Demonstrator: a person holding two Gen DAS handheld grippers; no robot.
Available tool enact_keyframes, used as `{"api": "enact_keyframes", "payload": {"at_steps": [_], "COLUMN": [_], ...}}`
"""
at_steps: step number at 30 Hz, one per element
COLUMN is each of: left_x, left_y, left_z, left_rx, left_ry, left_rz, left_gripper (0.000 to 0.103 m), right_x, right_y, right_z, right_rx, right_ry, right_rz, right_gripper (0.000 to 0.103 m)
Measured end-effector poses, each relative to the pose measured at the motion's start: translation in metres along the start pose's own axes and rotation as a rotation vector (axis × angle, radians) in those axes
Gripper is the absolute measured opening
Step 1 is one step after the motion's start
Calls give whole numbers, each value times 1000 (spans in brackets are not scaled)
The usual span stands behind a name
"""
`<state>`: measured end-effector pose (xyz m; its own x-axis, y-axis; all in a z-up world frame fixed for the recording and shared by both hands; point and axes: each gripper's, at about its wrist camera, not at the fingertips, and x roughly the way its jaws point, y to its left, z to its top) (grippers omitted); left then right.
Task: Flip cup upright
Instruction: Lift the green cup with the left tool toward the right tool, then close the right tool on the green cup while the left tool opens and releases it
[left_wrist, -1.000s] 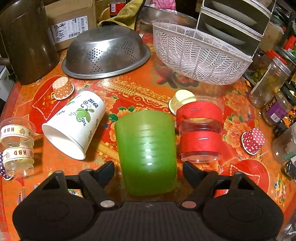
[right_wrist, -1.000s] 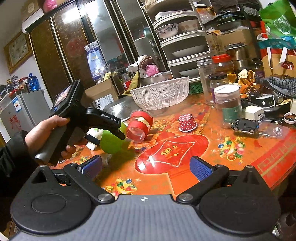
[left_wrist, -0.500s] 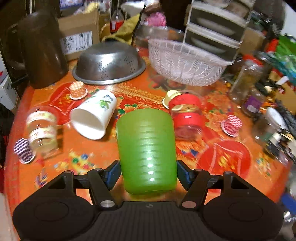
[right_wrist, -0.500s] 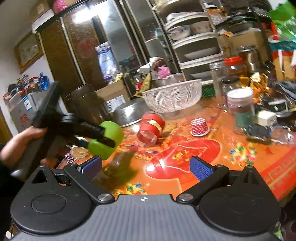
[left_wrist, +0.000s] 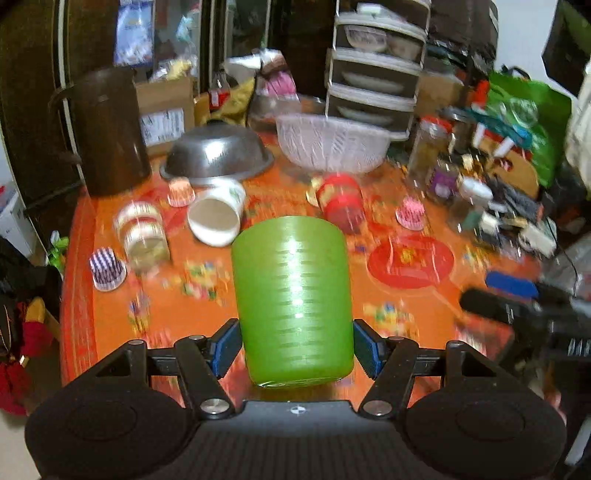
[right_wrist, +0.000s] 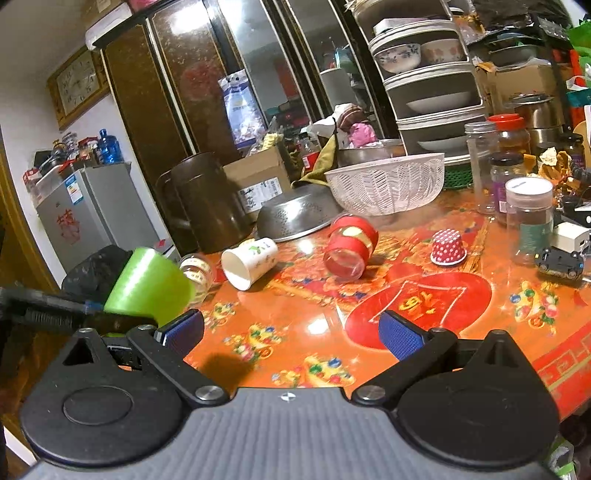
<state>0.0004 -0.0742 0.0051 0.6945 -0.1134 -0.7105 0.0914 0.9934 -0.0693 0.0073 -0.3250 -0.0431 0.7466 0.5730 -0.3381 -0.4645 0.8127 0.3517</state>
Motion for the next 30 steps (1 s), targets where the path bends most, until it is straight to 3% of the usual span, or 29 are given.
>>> {"api": "enact_keyframes", "payload": {"at_steps": [4,12,21,30], "left_x": [11,26,33,36], "left_y": [0,6,5,2], "left_z": [-19,-41,-55,-52], "left_rx": [-7,-98,-141,-143], "left_ry": [64,114,146,150], "left_rz": [-38,-104,-147,-159], "left_gripper": [67,67,67,67], "right_x": [9,34,59,85], "right_y": [5,11,23,51], "right_z": [-4,-5,-6,0], "right_rx": [20,135,294,282], "right_ry": [57,228,422,562], "right_rz": [7,87,114,123], "right_gripper": [102,102,102,102]}}
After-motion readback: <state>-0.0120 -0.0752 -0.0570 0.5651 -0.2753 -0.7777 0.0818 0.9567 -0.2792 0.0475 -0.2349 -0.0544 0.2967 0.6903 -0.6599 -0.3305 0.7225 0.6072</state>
